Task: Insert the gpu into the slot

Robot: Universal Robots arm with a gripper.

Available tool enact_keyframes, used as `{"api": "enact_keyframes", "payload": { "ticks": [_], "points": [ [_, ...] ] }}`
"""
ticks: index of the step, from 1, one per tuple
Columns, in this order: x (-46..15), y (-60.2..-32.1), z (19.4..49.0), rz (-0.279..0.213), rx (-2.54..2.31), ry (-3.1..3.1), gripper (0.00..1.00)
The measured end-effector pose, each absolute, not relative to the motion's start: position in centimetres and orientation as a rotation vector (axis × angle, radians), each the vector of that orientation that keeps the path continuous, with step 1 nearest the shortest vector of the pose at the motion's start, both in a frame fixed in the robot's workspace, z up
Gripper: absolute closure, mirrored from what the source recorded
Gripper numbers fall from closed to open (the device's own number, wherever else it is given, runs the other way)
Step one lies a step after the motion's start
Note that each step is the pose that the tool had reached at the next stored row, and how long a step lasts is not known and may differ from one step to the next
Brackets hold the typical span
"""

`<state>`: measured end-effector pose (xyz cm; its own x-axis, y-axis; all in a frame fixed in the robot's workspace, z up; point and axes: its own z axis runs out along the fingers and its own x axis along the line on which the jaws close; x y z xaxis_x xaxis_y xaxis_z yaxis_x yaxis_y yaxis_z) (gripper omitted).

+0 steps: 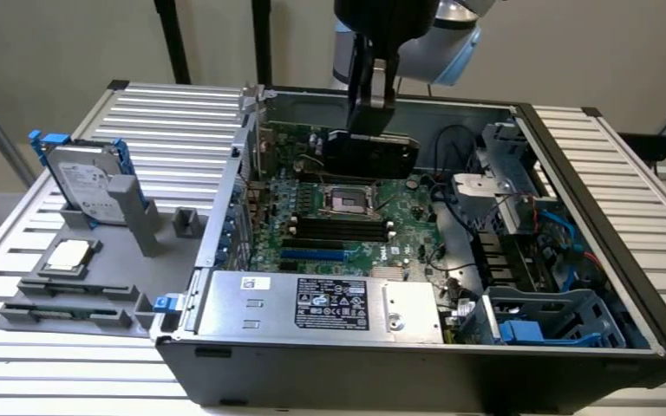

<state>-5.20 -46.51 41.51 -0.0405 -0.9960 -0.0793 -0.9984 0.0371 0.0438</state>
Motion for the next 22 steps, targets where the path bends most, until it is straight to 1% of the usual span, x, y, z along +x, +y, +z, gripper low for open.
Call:
{"api": "enact_keyframes", "payload": {
  "ticks": [22],
  "points": [
    [-5.5, -46.5, 37.5, 0.135, -2.158, 2.242, 0.74]
  ]
}}
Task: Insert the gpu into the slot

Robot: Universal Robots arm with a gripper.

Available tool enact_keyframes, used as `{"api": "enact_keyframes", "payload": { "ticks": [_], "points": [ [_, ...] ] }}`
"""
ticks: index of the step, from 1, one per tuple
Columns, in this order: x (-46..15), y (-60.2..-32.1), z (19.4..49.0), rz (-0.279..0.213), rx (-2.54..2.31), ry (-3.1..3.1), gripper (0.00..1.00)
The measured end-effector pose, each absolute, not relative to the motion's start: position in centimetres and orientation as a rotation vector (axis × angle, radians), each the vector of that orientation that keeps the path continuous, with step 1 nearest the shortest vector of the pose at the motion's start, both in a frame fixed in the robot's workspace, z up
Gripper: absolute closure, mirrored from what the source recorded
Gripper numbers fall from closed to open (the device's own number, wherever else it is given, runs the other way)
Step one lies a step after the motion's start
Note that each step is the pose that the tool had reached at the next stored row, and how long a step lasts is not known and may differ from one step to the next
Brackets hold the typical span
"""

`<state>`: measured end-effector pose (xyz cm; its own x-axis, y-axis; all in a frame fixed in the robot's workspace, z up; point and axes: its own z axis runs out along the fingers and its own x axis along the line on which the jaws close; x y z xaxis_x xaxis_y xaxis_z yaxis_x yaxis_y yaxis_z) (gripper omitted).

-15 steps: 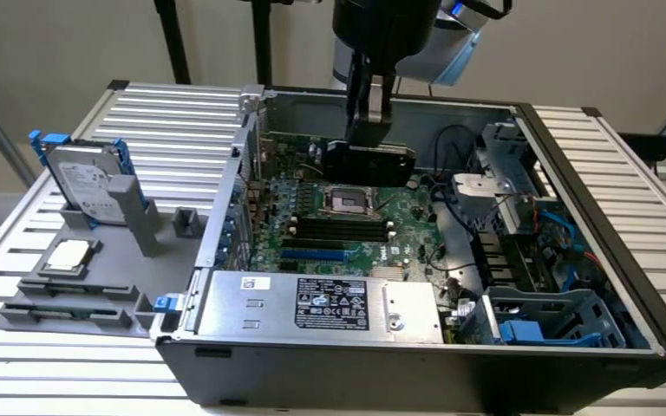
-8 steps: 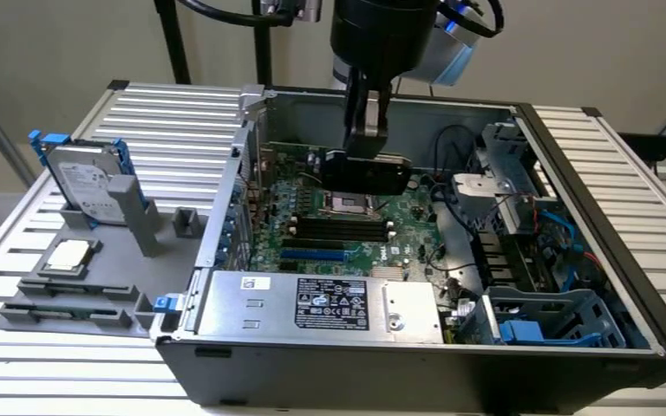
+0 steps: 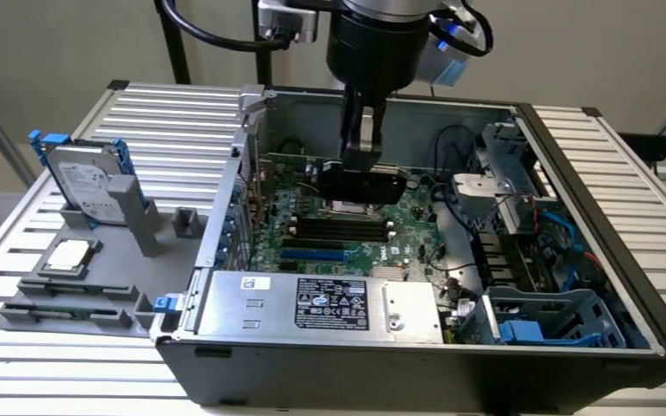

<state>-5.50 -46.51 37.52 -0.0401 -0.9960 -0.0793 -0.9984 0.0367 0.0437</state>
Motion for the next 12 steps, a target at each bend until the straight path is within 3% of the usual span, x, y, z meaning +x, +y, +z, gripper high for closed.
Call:
{"api": "enact_keyframes", "payload": {
  "ticks": [12],
  "points": [
    [-6.3, -46.5, 35.3, 0.133, -2.157, 2.241, 0.74]
  ]
}}
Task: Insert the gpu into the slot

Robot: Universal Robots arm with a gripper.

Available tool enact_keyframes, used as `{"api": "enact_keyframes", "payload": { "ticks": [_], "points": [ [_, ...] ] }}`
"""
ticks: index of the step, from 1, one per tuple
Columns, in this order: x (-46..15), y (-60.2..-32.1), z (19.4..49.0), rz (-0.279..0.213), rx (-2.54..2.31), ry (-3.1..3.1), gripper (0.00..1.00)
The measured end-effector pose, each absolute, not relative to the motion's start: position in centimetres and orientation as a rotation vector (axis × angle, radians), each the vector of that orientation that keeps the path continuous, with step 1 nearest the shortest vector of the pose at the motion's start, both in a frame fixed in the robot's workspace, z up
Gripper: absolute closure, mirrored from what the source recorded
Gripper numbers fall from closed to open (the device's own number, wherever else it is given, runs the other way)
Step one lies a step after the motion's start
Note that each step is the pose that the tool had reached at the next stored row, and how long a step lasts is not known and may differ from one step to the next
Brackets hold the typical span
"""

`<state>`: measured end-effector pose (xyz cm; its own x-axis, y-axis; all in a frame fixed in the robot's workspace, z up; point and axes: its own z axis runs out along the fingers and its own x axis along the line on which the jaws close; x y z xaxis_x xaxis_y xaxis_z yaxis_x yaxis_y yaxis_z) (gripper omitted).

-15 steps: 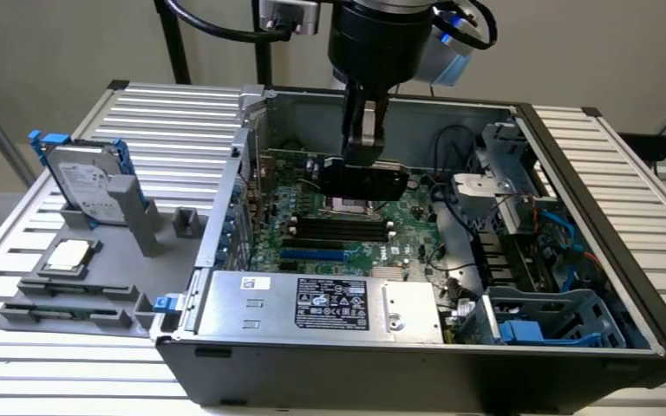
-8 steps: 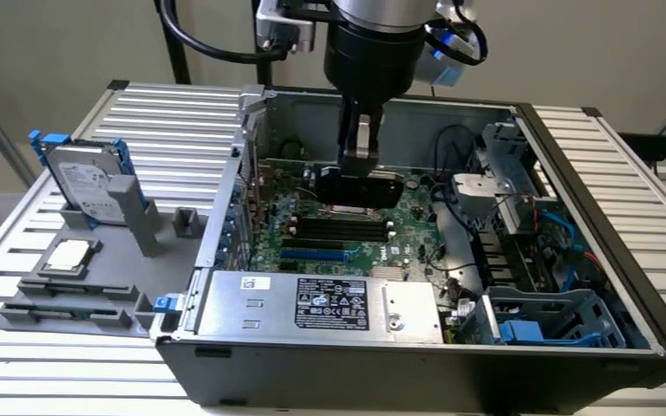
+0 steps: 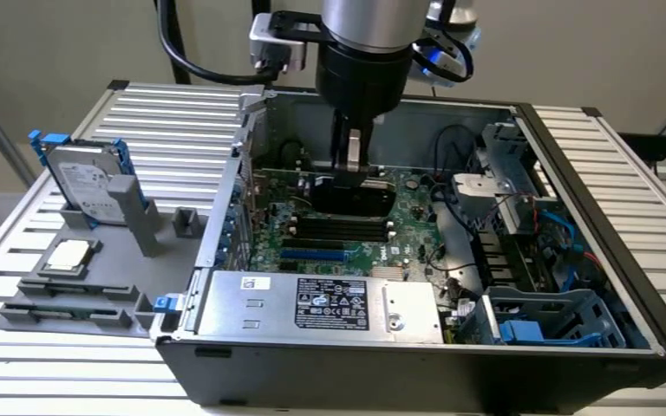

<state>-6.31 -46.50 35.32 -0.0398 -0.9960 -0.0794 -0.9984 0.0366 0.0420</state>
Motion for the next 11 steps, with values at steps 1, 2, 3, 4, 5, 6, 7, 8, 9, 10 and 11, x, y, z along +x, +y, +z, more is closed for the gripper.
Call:
{"api": "enact_keyframes", "payload": {
  "ticks": [1, 2, 3, 4, 5, 6, 7, 8, 9, 10, 11],
  "points": [
    [-6.4, -46.5, 35.1, 0.132, -2.157, 2.241, 0.74],
    [-6.4, -46.5, 35.0, 0.132, -2.156, 2.241, 0.74],
    [-6.5, -46.5, 34.8, 0.131, -2.156, 2.24, 0.74],
    [-6.5, -46.5, 34.6, 0.13, -2.156, 2.24, 0.74],
    [-6.6, -46.5, 34.4, 0.13, -2.156, 2.24, 0.74],
    [-6.6, -46.5, 34.2, 0.129, -2.155, 2.239, 0.74],
    [-6.7, -46.5, 34.1, 0.128, -2.155, 2.239, 0.74],
    [-6.7, -46.5, 33.9, 0.128, -2.155, 2.239, 0.74],
    [-6.8, -46.5, 33.7, 0.127, -2.155, 2.239, 0.74],
    [-6.8, -46.5, 33.5, 0.127, -2.155, 2.238, 0.74],
    [-6.9, -46.5, 33.3, 0.126, -2.154, 2.238, 0.74]
  ]
}}
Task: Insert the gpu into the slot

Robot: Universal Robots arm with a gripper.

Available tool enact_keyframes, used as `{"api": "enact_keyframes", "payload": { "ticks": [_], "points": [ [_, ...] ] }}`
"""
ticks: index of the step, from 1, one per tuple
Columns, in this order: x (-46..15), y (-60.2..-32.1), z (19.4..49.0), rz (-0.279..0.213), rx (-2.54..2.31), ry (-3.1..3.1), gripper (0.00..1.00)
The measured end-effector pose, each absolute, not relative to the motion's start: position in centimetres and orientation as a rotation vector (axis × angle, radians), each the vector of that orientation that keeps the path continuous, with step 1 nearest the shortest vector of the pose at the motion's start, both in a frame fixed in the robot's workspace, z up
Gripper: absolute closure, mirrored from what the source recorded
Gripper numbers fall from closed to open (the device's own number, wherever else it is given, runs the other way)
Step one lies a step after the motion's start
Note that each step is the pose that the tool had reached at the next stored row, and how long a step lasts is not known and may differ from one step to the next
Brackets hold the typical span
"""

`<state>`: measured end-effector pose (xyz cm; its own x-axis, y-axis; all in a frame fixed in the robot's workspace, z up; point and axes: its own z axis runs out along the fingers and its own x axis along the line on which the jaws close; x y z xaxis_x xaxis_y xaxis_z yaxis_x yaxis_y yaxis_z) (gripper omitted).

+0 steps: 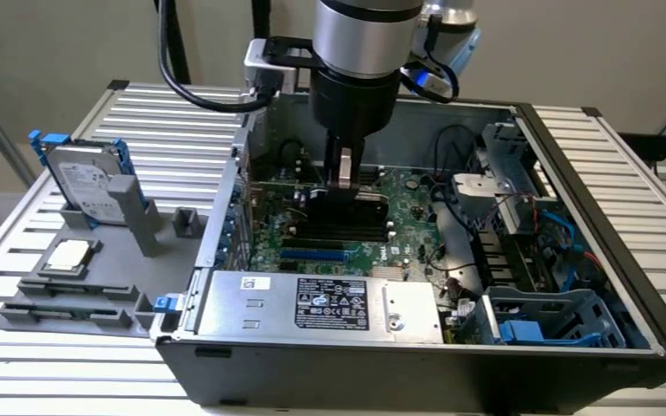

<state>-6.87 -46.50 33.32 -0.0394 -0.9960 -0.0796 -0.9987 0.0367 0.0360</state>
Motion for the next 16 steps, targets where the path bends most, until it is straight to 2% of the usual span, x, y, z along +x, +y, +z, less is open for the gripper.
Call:
{"api": "enact_keyframes", "payload": {
  "ticks": [16],
  "points": [
    [-7.2, -46.2, 30.4, 0.118, -2.151, 2.234, 0.74]
  ]
}}
